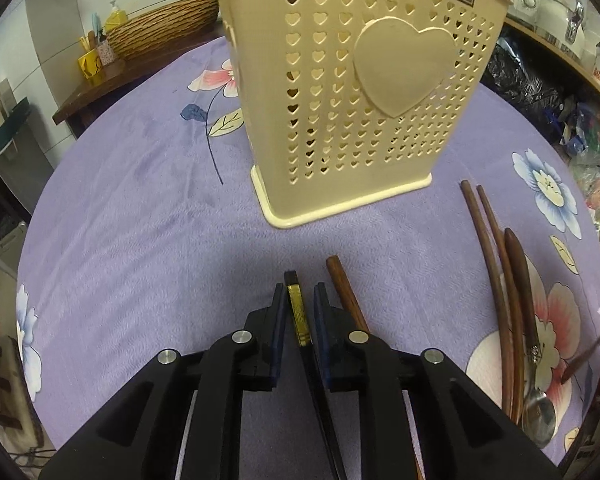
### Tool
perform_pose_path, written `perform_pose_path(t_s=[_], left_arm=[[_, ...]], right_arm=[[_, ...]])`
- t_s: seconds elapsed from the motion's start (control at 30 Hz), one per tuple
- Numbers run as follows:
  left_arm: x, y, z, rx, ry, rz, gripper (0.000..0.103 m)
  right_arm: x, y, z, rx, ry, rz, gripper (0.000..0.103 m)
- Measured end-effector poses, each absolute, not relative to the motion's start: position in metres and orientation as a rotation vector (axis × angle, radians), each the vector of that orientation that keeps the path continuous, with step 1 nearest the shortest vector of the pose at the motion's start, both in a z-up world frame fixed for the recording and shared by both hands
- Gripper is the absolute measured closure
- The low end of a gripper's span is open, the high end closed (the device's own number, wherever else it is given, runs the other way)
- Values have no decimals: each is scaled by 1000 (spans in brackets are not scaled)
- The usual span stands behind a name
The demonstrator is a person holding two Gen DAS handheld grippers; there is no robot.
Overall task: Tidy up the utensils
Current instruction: 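Lift the black chopstick and silver spoon and carry both above the holder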
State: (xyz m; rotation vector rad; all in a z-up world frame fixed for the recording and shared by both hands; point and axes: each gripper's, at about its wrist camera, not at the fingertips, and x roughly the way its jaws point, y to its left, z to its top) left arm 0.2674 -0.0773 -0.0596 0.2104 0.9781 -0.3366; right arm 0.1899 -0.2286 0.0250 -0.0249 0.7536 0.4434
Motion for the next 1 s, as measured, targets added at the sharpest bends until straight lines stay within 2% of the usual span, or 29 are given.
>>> perform_pose_path(t_s=[0.3, 0.7, 1.0], left_arm=[[260, -73, -49, 166, 929, -324, 94], [189, -19, 80, -2, 570, -379, 94], [179, -5, 97, -35, 491, -376, 95]], right_arm=[[178, -246, 32, 25, 723, 394, 65], [169, -270, 49, 130, 671, 366, 66], [172, -264, 57, 122, 662, 371, 66]])
